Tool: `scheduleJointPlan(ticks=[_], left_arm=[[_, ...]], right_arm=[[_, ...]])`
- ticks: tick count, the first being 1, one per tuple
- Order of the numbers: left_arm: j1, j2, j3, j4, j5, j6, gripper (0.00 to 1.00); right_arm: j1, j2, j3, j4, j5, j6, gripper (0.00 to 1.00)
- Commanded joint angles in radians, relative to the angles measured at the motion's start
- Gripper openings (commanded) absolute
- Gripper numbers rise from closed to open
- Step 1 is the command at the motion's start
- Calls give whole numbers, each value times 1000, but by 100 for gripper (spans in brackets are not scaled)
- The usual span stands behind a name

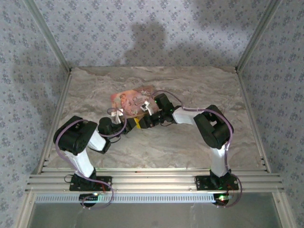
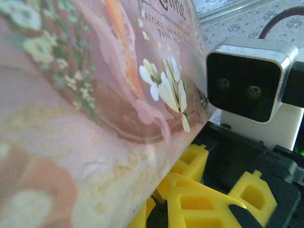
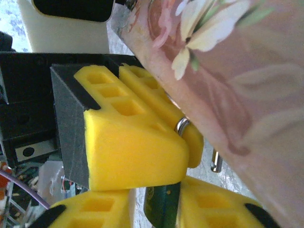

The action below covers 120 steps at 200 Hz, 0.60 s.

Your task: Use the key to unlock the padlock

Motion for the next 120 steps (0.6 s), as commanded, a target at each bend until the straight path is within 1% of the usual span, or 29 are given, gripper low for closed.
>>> scheduleJointPlan(ticks=[1, 44, 76, 95, 120], left_arm=[[-5, -4, -34, -48, 49, -61, 0], [0, -3, -54, -78, 20, -49, 0], [2, -15, -53, -110, 8, -40, 0], [2, -33, -50, -147, 4, -28, 0], [2, -80, -41, -243, -9, -4, 0]], right_arm=[[14, -42, 26, -5, 5, -24, 33], [6, -83, 5, -61, 23, -55, 43], [-6, -124, -23, -99, 60, -75, 44], [-13, -156, -36, -150, 121, -94, 44], [-18, -196, -57, -187, 191, -107, 43]])
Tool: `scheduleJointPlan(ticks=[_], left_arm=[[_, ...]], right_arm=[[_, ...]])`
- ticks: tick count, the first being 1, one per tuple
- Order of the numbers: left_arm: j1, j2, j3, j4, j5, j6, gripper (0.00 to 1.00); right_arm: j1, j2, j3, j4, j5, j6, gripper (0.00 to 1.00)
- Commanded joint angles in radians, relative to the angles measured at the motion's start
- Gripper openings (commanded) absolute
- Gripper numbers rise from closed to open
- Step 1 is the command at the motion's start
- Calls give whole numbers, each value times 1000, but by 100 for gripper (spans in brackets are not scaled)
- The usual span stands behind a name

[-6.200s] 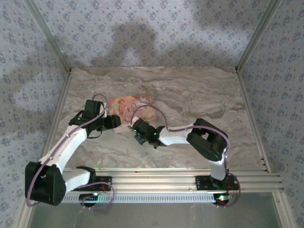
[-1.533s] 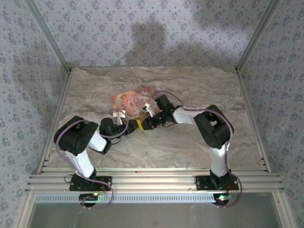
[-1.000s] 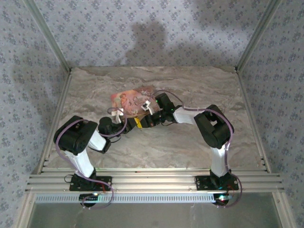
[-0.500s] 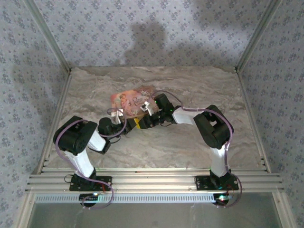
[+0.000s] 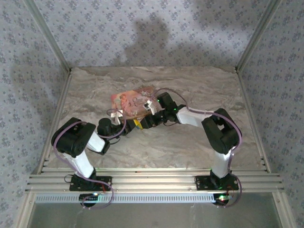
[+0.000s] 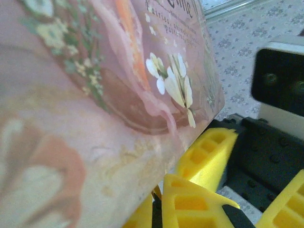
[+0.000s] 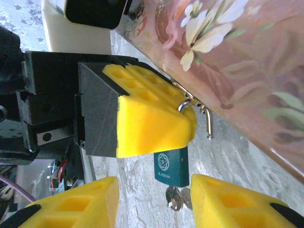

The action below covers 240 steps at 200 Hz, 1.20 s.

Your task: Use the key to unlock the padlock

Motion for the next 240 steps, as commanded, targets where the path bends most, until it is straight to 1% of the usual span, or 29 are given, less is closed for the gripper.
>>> scheduleJointPlan(ticks=[1, 19, 28, 44, 59, 69, 84, 104, 126, 136, 172, 202, 240], left_arm=[[0, -35, -19, -190, -6, -28, 0], [-4, -101, -2, -325, -28, 1, 0], [-9, -147, 13, -430, -48, 23, 0], [-24, -242, 57, -644, -97, 75, 0], [-35, -321, 100, -824, -146, 115, 0], [-36, -361, 122, -904, -167, 127, 0], [-37, -392, 147, -982, -180, 135, 0], [-41, -398, 168, -1022, -180, 126, 0], [-45, -391, 174, -1022, -183, 114, 0], [-44, -389, 173, -1023, -185, 107, 0], [-44, -395, 180, -1043, -185, 90, 0], [-44, -395, 190, -1056, -180, 84, 0], [-43, -396, 196, -1058, -165, 71, 0]], right_arm=[[-8, -66, -22, -65, 84, -40, 43], [1, -104, -53, -63, 165, -47, 40], [11, -127, -74, -55, 223, -55, 38], [55, -168, -108, -57, 394, -93, 36], [121, -208, -139, -50, 571, -144, 37], [167, -229, -165, -32, 660, -175, 39], [230, -256, -196, 11, 790, -217, 42], [306, -267, -219, 69, 906, -263, 44], [383, -247, -212, 93, 1019, -298, 46], [413, -231, -209, 100, 1059, -318, 47], [522, -141, -187, 159, 1263, -407, 48], [573, -31, -125, 187, 1381, -471, 50], [583, 57, -92, 246, 1455, -527, 53]])
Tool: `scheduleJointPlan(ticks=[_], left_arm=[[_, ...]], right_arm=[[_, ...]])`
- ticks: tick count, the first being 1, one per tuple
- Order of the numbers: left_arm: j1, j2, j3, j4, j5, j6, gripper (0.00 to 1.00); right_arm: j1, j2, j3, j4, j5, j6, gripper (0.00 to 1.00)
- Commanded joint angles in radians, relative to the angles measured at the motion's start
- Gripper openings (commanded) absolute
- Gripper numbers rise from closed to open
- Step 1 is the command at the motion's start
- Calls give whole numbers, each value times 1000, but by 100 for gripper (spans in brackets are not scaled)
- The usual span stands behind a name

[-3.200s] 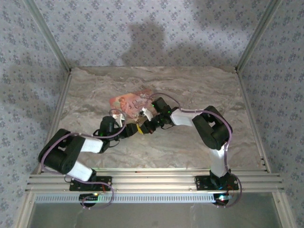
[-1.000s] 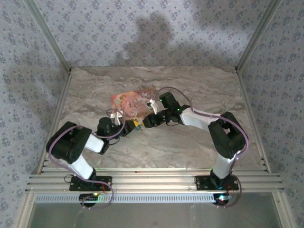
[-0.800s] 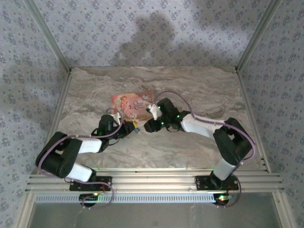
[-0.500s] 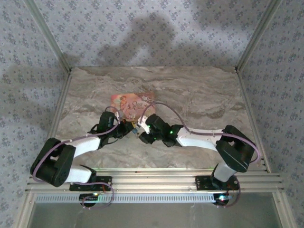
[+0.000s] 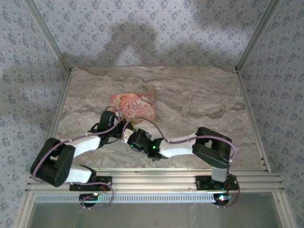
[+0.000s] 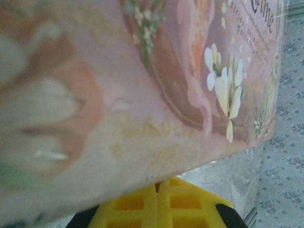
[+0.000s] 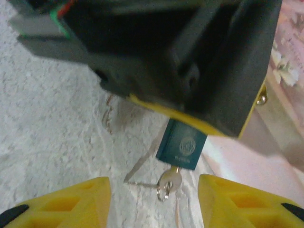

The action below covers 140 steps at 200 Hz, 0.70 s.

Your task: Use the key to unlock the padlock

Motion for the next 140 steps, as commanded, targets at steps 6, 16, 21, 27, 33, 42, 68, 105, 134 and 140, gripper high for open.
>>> scheduleJointPlan(ticks=[6, 16, 21, 27, 33, 42, 68, 105, 134, 140], left_arm=[[-2, -13, 19, -49, 16, -19, 0], [0, -13, 19, -51, 21, -22, 0], [2, -12, 18, -51, 23, -24, 0], [4, -12, 16, -48, 26, -27, 0], [7, -12, 16, -47, 31, -30, 0], [12, -11, 13, -44, 38, -33, 0], [31, -10, 10, -42, 62, -40, 0], [41, -6, 10, -40, 86, -45, 0], [43, 3, 13, -34, 102, -52, 0], [43, 4, 14, -33, 105, -52, 0]], right_arm=[[-3, 59, 34, 55, 118, -75, 53], [-3, 78, 46, 60, 130, -92, 54], [-3, 87, 54, 62, 135, -100, 54], [-2, 97, 62, 61, 143, -108, 54], [-1, 109, 67, 63, 150, -116, 54], [-2, 123, 77, 65, 155, -125, 54], [-3, 160, 90, 67, 185, -152, 54], [-13, 181, 89, 84, 203, -175, 46], [-25, 165, 66, 107, 202, -177, 9], [-26, 155, 54, 118, 199, -179, 3]])
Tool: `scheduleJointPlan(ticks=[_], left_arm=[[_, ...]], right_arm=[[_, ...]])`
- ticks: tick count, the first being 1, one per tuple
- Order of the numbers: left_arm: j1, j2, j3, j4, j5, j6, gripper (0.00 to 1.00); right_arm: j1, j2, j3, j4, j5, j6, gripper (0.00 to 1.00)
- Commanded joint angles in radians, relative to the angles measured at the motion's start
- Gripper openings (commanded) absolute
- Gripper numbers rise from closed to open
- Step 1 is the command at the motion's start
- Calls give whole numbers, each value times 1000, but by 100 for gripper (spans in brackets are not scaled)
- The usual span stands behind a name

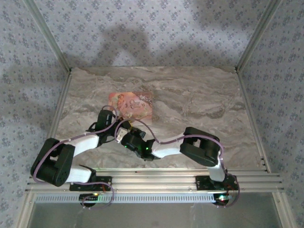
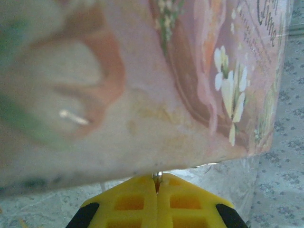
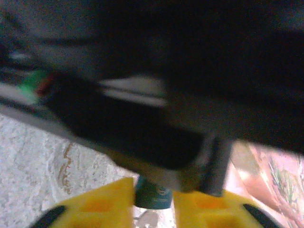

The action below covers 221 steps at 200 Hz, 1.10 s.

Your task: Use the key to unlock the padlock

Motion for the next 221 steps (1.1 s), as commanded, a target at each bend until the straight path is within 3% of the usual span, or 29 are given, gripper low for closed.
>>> scheduleJointPlan(ticks=[1, 107, 114, 126, 145, 221], left_arm=[[-8, 4, 11, -27, 95, -25, 0], [1, 2, -2, -15, 100, -42, 0], [1, 1, -1, -16, 101, -45, 0], [3, 0, 2, -25, 102, -51, 0], [4, -4, 29, -88, 98, -55, 0], [2, -37, 107, -279, 90, -83, 0]], right_arm=[[-38, 23, -33, -16, 32, -15, 2], [-144, -202, -186, -55, -249, 131, 0], [-144, -207, -192, -50, -256, 130, 8], [-138, -211, -201, -39, -265, 123, 30], [-118, -208, -216, -4, -237, 96, 42], [-57, -151, -219, 170, -108, -73, 47]])
